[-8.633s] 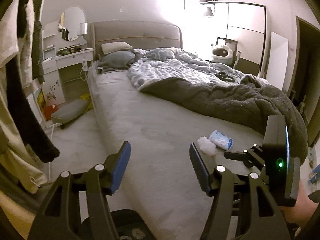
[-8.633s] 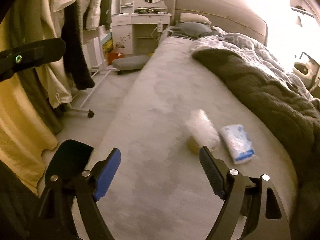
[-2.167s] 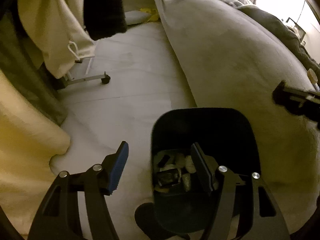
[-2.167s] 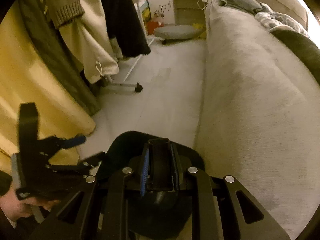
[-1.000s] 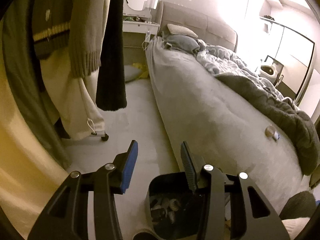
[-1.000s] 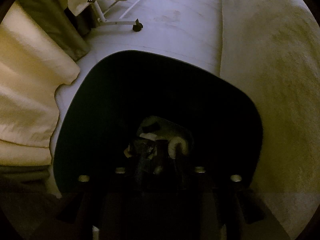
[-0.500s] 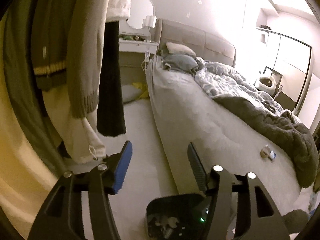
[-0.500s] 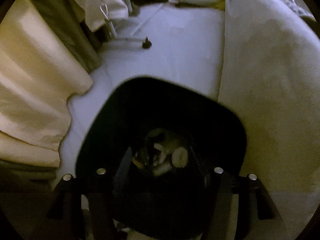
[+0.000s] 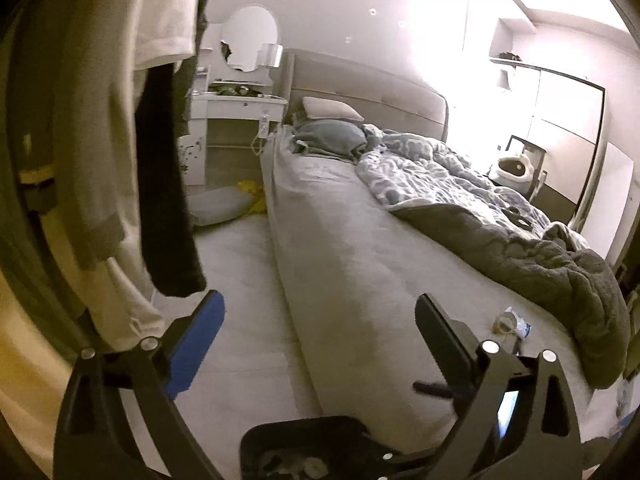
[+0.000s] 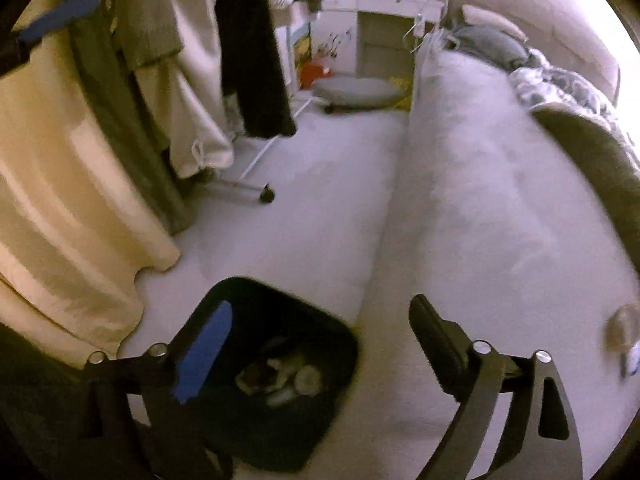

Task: Collect trash
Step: 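Move both open tools back over the bed toward the tape roll and wipe pack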

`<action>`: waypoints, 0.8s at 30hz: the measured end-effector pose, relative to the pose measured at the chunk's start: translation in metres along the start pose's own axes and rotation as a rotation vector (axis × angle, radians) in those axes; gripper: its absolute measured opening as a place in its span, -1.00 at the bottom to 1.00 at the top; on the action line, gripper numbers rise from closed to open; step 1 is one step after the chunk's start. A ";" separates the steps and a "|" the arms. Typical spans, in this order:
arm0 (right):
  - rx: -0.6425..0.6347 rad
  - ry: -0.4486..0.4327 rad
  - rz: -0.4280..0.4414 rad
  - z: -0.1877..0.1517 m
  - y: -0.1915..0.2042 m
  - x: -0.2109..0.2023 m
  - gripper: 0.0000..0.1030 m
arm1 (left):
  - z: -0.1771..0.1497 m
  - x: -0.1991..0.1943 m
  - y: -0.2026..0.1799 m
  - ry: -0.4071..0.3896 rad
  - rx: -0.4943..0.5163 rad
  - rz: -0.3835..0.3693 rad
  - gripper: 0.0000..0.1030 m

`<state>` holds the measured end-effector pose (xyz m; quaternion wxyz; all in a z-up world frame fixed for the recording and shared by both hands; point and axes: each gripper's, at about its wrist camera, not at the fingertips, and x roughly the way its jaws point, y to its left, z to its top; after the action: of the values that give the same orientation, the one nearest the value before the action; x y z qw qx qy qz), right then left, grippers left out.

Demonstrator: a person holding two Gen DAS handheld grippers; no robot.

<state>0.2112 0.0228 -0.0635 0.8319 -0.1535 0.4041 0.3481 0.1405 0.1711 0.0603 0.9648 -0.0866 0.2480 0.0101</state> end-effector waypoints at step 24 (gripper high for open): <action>0.101 -0.109 -0.143 -0.025 -0.164 -0.072 0.93 | -0.003 0.087 -0.118 0.057 0.122 -0.087 0.93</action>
<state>0.2811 -0.1403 -0.0273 0.8820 -0.1206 0.3634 0.2747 0.2225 0.0520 0.0350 0.9603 -0.0389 0.2716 -0.0496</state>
